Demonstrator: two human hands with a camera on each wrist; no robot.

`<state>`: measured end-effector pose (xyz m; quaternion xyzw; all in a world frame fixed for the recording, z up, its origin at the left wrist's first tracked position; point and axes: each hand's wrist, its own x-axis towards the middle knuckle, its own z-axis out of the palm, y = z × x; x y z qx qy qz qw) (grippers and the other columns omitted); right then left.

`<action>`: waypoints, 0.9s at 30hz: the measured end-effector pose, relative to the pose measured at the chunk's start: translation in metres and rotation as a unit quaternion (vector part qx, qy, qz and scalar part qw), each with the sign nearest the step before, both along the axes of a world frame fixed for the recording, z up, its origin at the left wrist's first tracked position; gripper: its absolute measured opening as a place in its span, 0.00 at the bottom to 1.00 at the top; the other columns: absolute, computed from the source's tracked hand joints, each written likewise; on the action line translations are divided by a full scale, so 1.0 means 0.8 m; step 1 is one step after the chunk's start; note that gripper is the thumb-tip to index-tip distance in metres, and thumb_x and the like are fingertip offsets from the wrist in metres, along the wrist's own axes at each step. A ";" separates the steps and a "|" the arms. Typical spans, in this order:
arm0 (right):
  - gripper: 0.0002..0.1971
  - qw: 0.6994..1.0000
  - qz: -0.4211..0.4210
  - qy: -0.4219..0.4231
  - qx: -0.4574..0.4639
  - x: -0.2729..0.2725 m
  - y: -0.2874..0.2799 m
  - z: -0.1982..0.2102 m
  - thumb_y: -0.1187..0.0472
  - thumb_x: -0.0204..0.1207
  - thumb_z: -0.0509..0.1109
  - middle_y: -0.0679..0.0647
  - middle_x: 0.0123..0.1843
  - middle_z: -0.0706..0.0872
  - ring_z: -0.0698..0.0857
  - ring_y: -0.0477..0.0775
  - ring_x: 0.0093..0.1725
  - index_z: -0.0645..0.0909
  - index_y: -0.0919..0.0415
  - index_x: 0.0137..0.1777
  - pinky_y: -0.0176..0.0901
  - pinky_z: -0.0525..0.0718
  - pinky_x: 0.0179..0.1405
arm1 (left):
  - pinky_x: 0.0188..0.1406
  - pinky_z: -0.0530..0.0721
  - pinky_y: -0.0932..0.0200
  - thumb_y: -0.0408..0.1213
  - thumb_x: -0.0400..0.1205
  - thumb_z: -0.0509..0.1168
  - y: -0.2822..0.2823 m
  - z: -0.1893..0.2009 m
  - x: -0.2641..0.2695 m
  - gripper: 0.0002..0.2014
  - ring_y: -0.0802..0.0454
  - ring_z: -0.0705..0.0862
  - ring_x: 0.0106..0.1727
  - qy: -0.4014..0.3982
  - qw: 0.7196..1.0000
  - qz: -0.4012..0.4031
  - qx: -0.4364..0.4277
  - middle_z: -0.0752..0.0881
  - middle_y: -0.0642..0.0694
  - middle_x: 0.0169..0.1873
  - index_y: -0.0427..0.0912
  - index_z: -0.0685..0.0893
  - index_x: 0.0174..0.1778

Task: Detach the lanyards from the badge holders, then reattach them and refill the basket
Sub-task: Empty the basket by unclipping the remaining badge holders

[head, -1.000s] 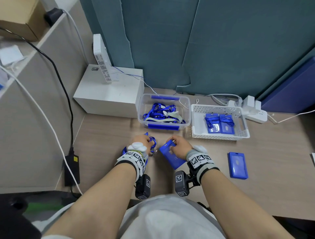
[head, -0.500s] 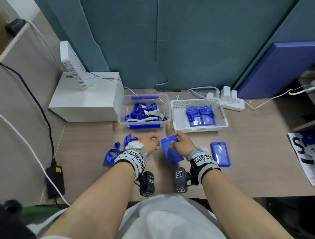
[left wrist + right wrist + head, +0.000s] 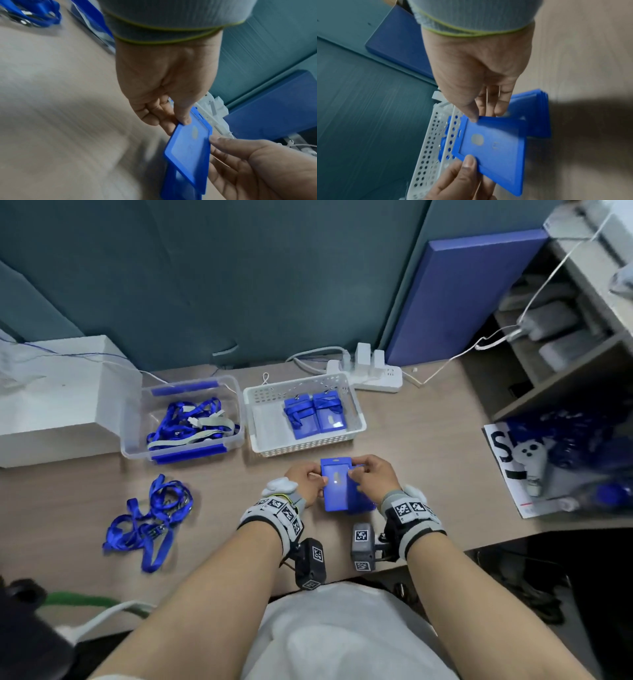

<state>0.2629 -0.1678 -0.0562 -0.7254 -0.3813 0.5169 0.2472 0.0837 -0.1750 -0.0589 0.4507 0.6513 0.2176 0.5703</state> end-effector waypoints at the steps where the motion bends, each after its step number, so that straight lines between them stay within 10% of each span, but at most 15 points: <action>1: 0.10 1.000 -0.011 -0.010 -0.010 0.016 0.002 -0.005 0.68 0.73 0.75 0.53 0.38 0.88 0.85 0.55 0.38 0.87 0.49 0.45 0.50 0.85 0.45 | 0.32 0.81 0.64 0.27 0.81 0.70 0.003 -0.005 0.013 0.06 0.52 0.83 0.27 0.011 1.000 -0.003 -0.001 0.86 0.49 0.25 0.42 0.89 0.43; 8: 0.09 0.994 -0.009 -0.050 -0.096 0.083 0.012 -0.053 0.61 0.62 0.75 0.49 0.41 0.93 0.91 0.58 0.45 0.87 0.50 0.41 0.56 0.89 0.61 | 0.48 0.92 0.44 0.42 0.70 0.73 0.017 -0.064 0.057 0.07 0.47 0.92 0.37 0.071 0.996 0.012 -0.044 0.92 0.54 0.33 0.59 0.89 0.41; 14: 0.14 0.992 0.037 -0.033 -0.114 0.099 0.024 -0.106 0.56 0.55 0.76 0.49 0.41 0.93 0.93 0.57 0.46 0.86 0.36 0.39 0.59 0.93 0.52 | 0.49 0.89 0.52 0.41 0.73 0.76 0.025 -0.020 0.078 0.06 0.46 0.90 0.44 0.202 0.978 0.002 -0.053 0.91 0.48 0.41 0.49 0.84 0.39; 20: 0.07 0.986 0.088 -0.080 -0.115 0.081 0.028 -0.048 0.64 0.63 0.79 0.52 0.39 0.92 0.92 0.57 0.41 0.87 0.53 0.38 0.57 0.94 0.44 | 0.30 0.85 0.63 0.41 0.78 0.75 0.032 -0.017 0.082 0.11 0.51 0.89 0.27 0.208 0.968 -0.021 -0.141 0.91 0.46 0.28 0.46 0.81 0.33; 27: 0.05 0.979 0.105 -0.120 -0.125 0.081 0.037 -0.041 0.65 0.66 0.81 0.51 0.41 0.92 0.92 0.55 0.43 0.89 0.55 0.38 0.51 0.93 0.51 | 0.45 0.93 0.42 0.45 0.74 0.73 0.043 -0.048 0.087 0.09 0.42 0.93 0.39 0.221 0.961 -0.039 -0.162 0.92 0.42 0.34 0.44 0.85 0.34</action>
